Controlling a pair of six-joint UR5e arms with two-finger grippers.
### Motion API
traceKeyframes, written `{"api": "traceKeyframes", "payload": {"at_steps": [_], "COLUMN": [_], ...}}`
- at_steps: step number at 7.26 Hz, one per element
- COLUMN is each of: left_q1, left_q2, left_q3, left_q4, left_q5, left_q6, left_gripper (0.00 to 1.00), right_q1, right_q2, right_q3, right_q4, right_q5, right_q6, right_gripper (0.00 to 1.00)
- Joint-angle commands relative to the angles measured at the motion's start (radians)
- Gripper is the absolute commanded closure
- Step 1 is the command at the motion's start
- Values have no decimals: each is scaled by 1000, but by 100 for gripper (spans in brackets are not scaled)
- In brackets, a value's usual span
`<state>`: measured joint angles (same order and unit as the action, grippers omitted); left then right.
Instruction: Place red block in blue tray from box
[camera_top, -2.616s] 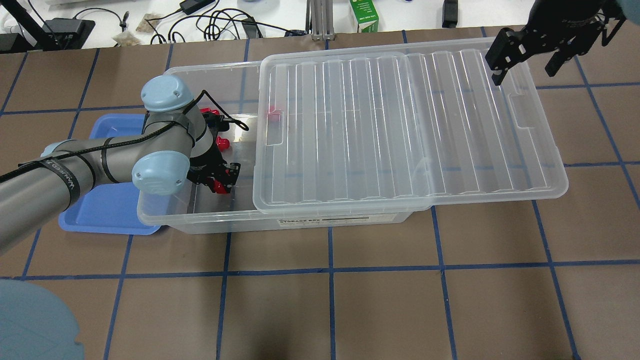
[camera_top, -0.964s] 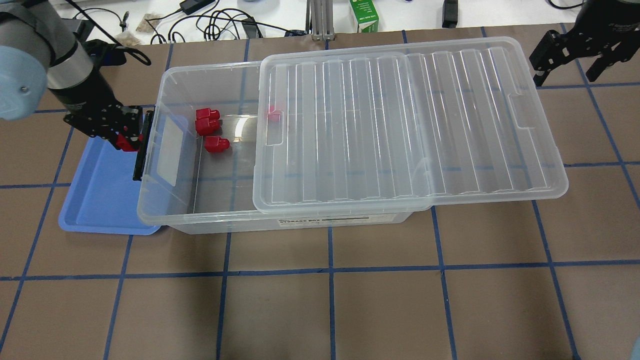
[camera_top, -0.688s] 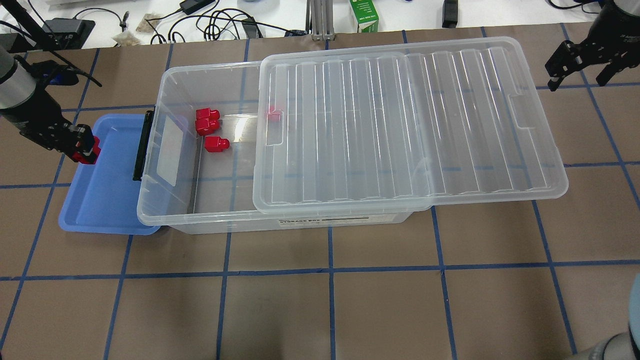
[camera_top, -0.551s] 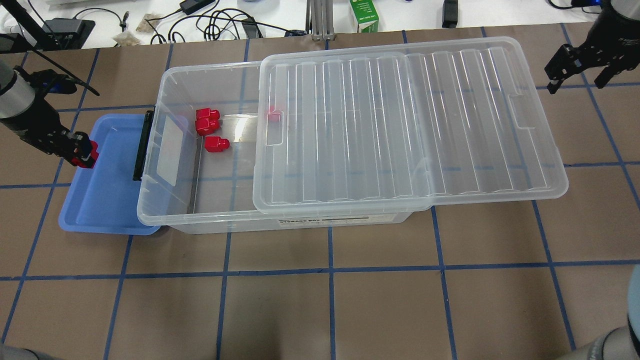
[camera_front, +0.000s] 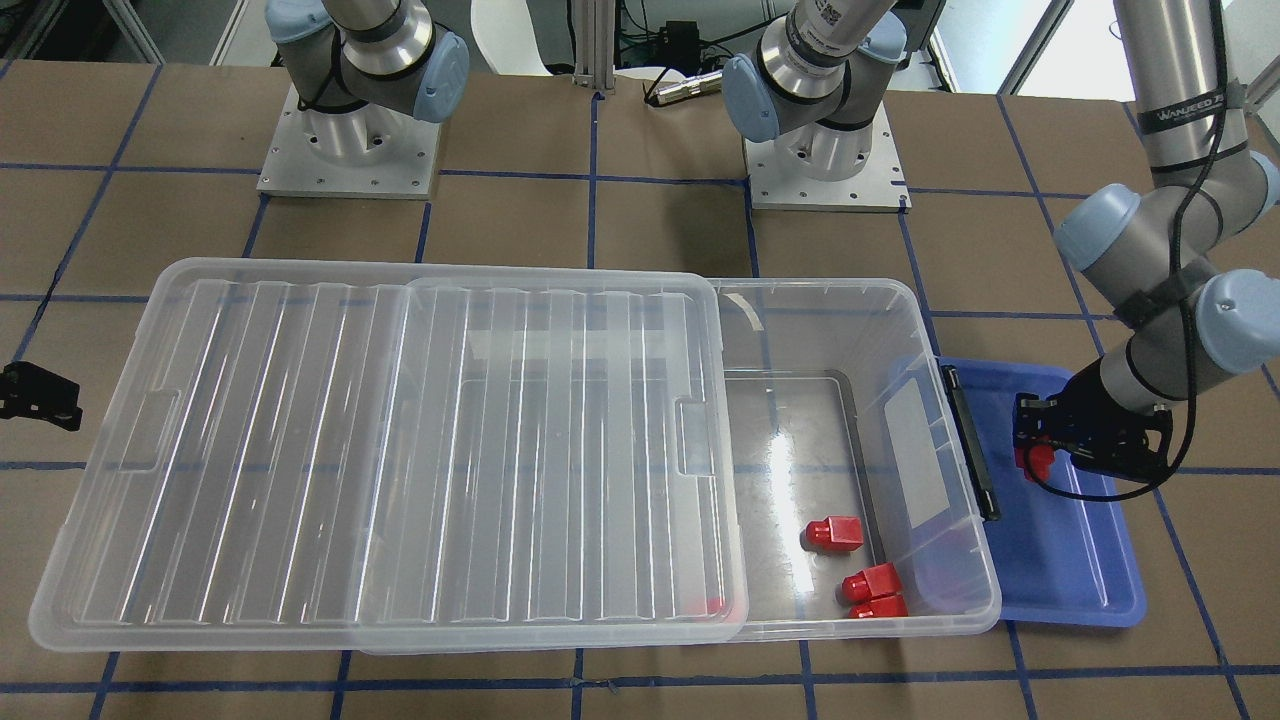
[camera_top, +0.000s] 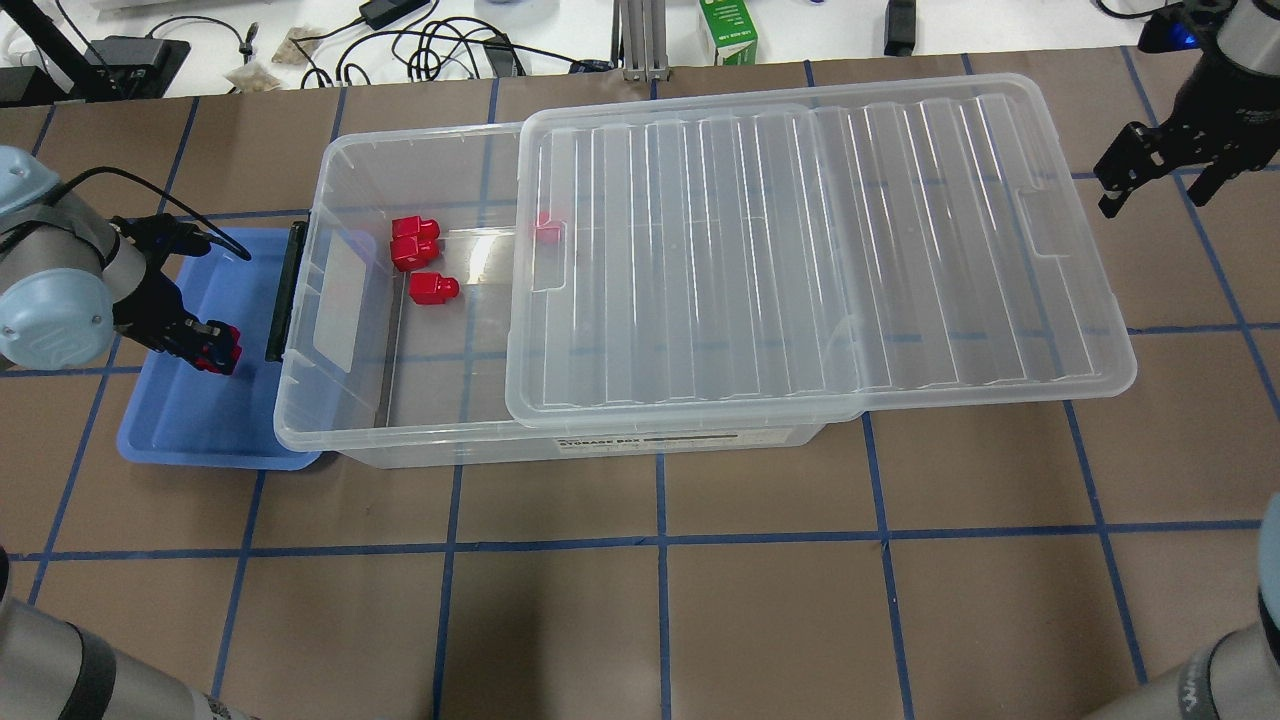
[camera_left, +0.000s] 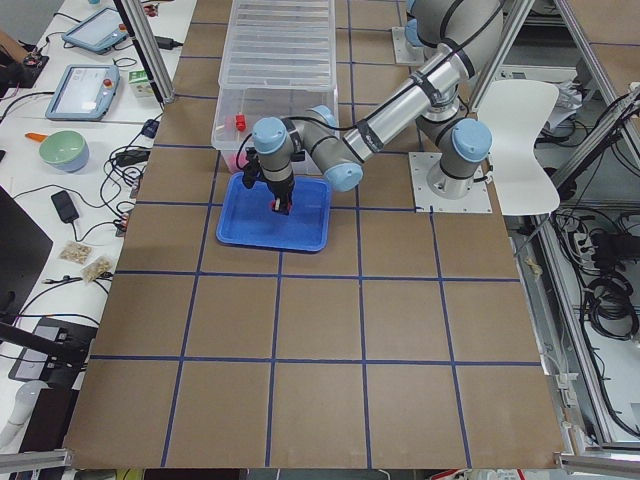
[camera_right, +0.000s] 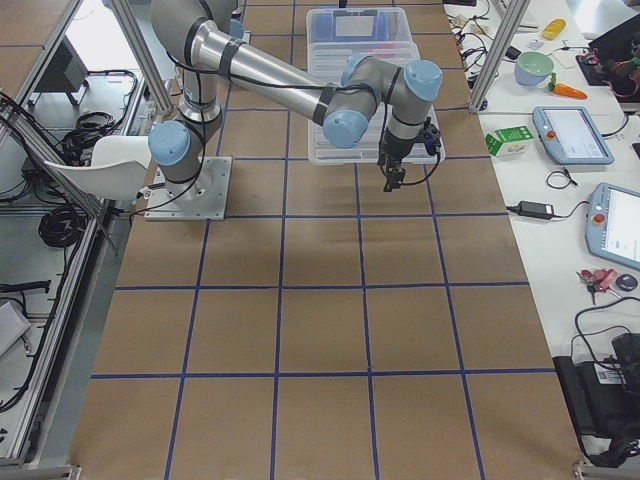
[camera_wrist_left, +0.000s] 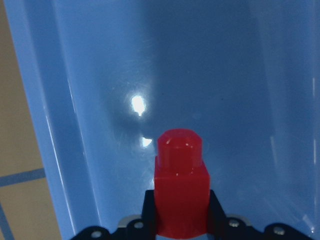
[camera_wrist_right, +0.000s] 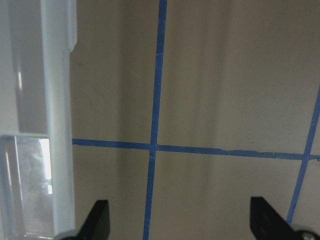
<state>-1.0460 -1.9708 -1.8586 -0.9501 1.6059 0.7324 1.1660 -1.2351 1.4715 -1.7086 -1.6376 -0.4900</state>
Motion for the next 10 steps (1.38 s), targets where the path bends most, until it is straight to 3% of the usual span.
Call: {"api": "traceKeyframes", "payload": {"at_steps": [1,2,3,5,9,10], "left_q1": [1,0,-2,-16,-121,-172], "left_q2": [-30,-30,-17,38,232,265], "left_q3": [-4,5,9,16,223,248], "left_q4": [31,31,30,-22,-474,-528], "left_q5": [3,5,6,12,14,14], "left_q6": [-5,-11,-13,-39,-152,-235], "left_gripper": [74,34,22,11,11,9], "right_q1": [1,4,9,12,104,127], "right_q2": [-6,-6,-7,-10,-14,-14], "right_q3": [18,18,20,32,33,33], "right_q4": [3,4,4,6,3,3], "right_q5": [4,11,19,21,25,25], "right_q6": [7,7,7,7,17,62], "right_gripper": [0,0,0,0,0,0]}}
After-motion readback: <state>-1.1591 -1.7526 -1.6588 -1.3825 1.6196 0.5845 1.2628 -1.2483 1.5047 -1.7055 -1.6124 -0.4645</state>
